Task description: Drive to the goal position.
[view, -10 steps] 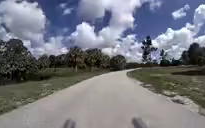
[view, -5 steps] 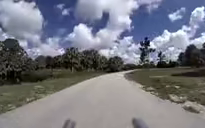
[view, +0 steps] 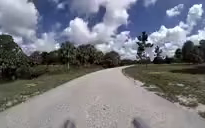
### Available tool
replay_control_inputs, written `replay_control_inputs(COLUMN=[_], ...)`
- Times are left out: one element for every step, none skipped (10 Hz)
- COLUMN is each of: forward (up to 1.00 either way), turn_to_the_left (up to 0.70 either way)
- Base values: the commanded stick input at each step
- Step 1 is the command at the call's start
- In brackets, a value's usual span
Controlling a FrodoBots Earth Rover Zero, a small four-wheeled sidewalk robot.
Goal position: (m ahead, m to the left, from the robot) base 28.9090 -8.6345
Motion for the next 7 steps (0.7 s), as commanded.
replay_control_inputs(forward=[0.70, 0.70, 0.70, 0.70, 0.70, 0.70, 0.70], turn_to_the_left=[0.00, 0.08, 0.17, 0.27, 0.35, 0.00, 0.00])
